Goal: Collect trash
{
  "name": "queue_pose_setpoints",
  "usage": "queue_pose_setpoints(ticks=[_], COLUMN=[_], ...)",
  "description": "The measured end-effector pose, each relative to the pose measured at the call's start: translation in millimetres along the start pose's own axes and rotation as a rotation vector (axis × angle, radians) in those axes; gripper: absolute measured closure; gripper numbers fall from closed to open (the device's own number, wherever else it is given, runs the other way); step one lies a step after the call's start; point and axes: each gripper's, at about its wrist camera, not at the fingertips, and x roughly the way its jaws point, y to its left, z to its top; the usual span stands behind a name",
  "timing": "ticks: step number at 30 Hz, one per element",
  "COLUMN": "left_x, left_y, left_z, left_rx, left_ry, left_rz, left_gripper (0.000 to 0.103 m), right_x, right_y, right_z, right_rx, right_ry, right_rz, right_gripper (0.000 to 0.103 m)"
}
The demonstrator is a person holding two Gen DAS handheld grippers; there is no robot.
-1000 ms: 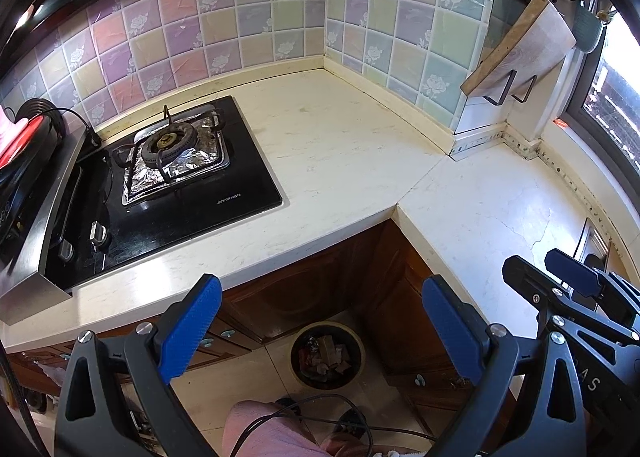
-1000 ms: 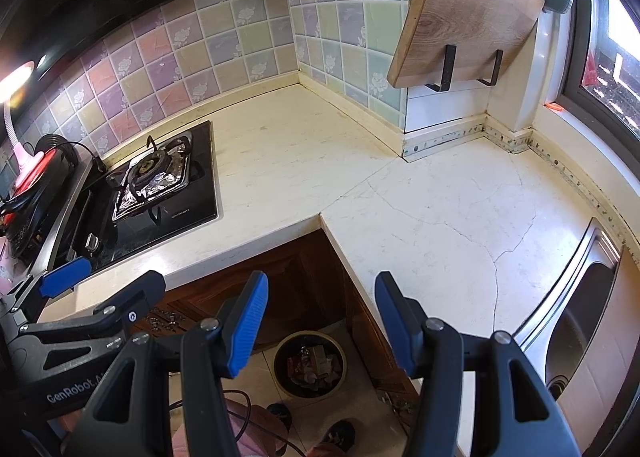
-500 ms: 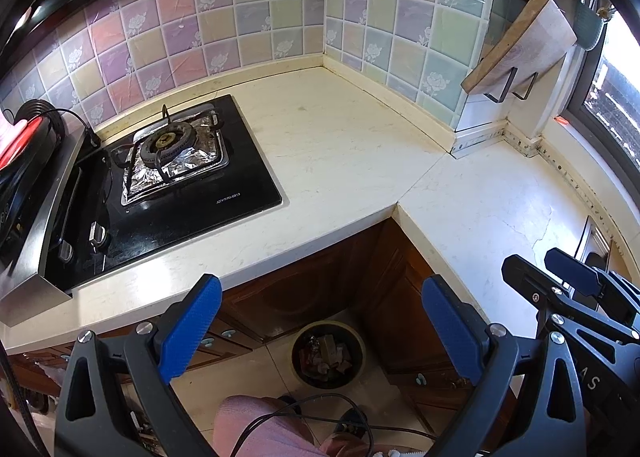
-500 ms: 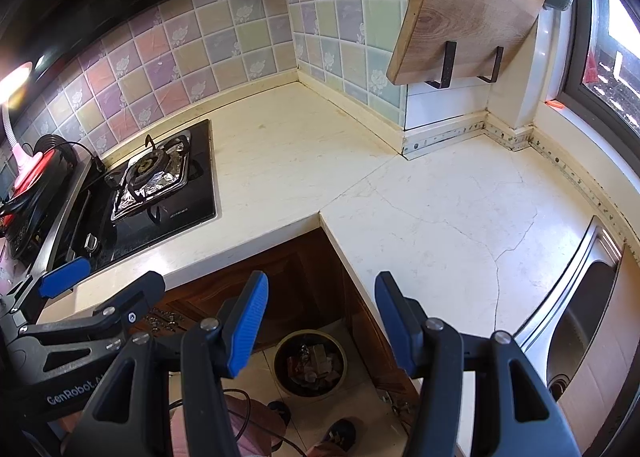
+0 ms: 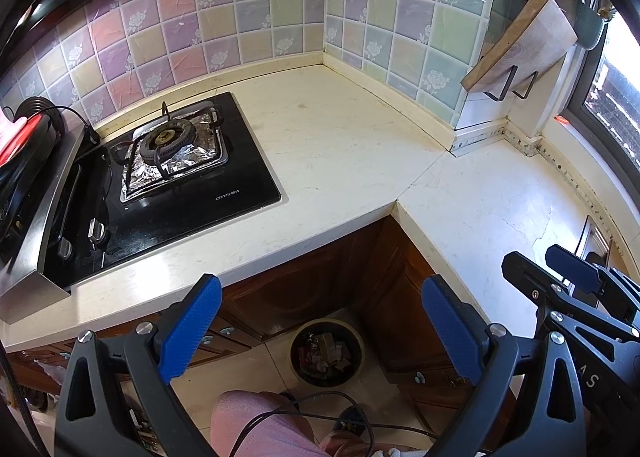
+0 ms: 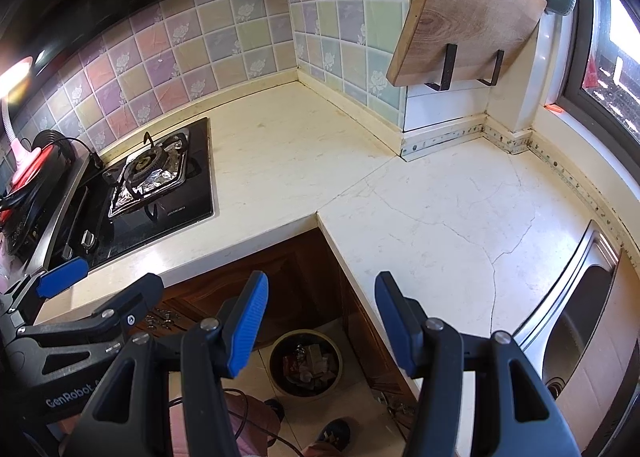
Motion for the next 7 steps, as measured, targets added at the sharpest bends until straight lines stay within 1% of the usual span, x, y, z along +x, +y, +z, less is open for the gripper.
queue_pose_setpoints(ticks=[7], left_x=[4.1], left_y=[-4.5], left_z=[1.4], left_rx=[0.007], left_ry=[0.009], left_rz=[-0.001], left_gripper=[0.004], right_x=[4.1], right_y=[-8.9], right_z=[1.8], right_rx=[-0.004], right_ry=[0.009], right_rz=[0.007], right_gripper=[0.047])
